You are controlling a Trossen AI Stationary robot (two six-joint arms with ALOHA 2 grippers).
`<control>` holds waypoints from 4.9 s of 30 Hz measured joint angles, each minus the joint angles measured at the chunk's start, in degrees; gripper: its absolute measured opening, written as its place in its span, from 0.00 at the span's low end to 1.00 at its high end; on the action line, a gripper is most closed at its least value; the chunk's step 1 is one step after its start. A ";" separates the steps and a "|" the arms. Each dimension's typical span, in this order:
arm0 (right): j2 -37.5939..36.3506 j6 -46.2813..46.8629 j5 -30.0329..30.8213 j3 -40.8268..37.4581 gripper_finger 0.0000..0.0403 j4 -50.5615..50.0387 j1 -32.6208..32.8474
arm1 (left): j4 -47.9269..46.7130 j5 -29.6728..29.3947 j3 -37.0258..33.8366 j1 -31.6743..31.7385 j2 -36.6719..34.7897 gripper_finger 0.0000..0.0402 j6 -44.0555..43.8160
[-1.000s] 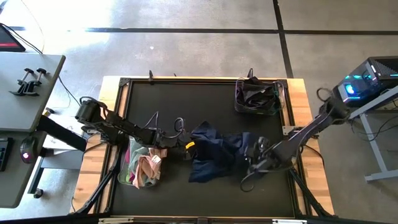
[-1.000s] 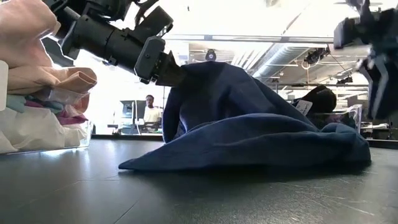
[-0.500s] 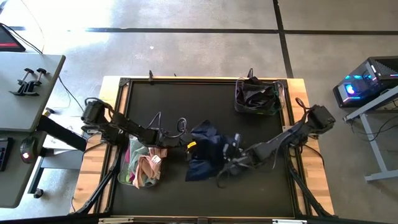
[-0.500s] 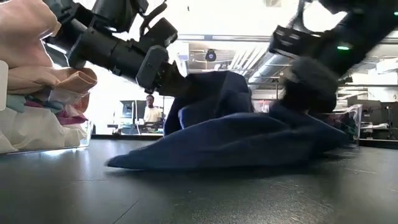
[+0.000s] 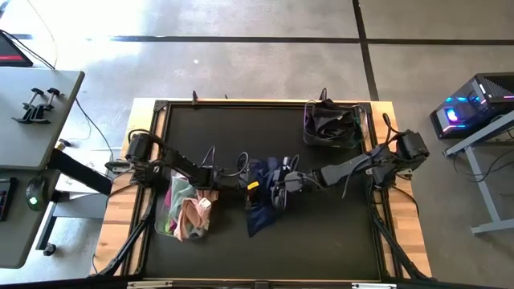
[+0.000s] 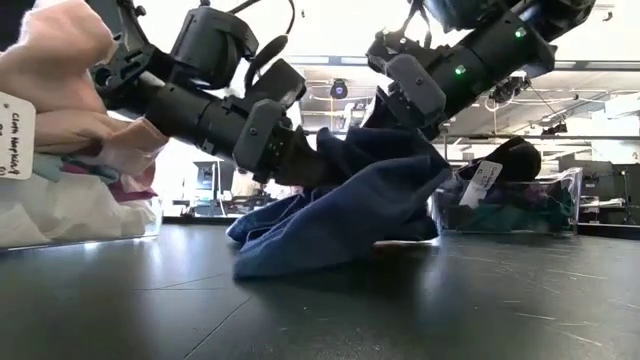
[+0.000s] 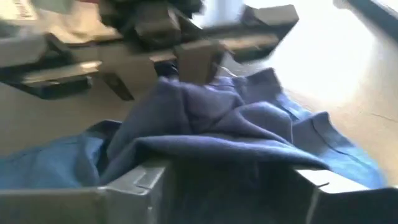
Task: Sort towels by color in basket
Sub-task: Put the blue towel into the top transparent bin, then return to Home Position
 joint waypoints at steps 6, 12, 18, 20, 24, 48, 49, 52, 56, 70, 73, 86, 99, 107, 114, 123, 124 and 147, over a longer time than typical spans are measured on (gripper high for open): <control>0.90 -5.72 -6.20 -0.01 0.57 1.59 -1.71 | -1.91 1.76 1.80 0.40 0.63 0.00 1.18; 4.95 -8.61 -10.72 0.08 0.53 3.30 -1.87 | -1.20 -0.07 2.00 0.47 0.38 0.00 1.54; 9.59 -8.09 -11.52 0.08 0.41 4.63 -1.88 | 0.01 -5.21 2.17 -1.43 -1.10 0.00 4.17; 10.40 -7.32 -10.35 0.08 0.34 4.64 -1.86 | -0.55 -5.41 2.17 -2.08 -2.09 0.00 5.03; 10.31 -4.77 -7.82 0.08 0.11 4.29 -1.60 | -3.29 -7.08 2.17 -3.14 -5.00 0.02 4.77; -38.64 30.23 29.27 8.36 0.02 -78.74 -13.54 | -61.94 -25.02 2.21 -7.21 -31.93 0.22 -17.12; -39.38 29.51 29.24 8.38 0.02 -79.66 -15.64 | -64.92 -25.05 2.21 -7.21 -31.73 0.22 -19.71; -40.22 26.31 25.95 8.43 0.02 -79.87 -21.81 | -72.99 -25.73 2.21 -7.51 -31.54 0.21 -26.76; -38.30 21.55 19.73 8.43 0.01 -78.47 -29.32 | -78.33 -28.46 1.41 -9.33 -31.85 0.20 -32.26; -18.97 -0.73 0.94 8.43 0.03 -64.00 -46.39 | -85.16 -35.58 0.44 -16.02 -35.74 0.19 -36.74; -15.65 -4.77 -1.73 8.52 0.08 -62.43 -47.24 | -85.00 -36.03 0.46 -16.43 -37.91 0.19 -36.49; -18.28 -1.47 -9.00 25.89 0.46 -83.86 -47.71 | -84.46 -39.67 0.60 -17.02 -47.33 0.19 -35.58; -20.76 -3.44 -5.80 28.81 0.35 -70.85 -44.91 | -84.11 -40.69 0.66 -17.02 -47.03 0.19 -34.43; -20.76 -5.32 -10.49 9.14 0.13 -49.99 -50.74 | -84.13 -41.04 0.59 -17.32 -46.78 0.19 -34.43; -20.91 -3.94 -15.34 -9.95 0.01 -32.94 -60.65 | -84.14 -41.04 0.59 -17.79 -46.75 0.19 -34.44; -21.14 -5.02 -21.43 -16.76 0.01 -20.66 -64.83 | -83.98 -41.21 0.59 -17.81 -46.75 0.19 -34.87; -21.09 -5.20 -21.41 -16.44 0.01 -21.05 -64.83 | -83.96 -41.17 0.59 -17.80 -46.75 0.19 -34.87; -40.10 -10.50 -12.06 7.14 0.39 -42.19 -49.51 | -77.20 -54.10 0.55 -21.73 -46.77 0.19 -35.83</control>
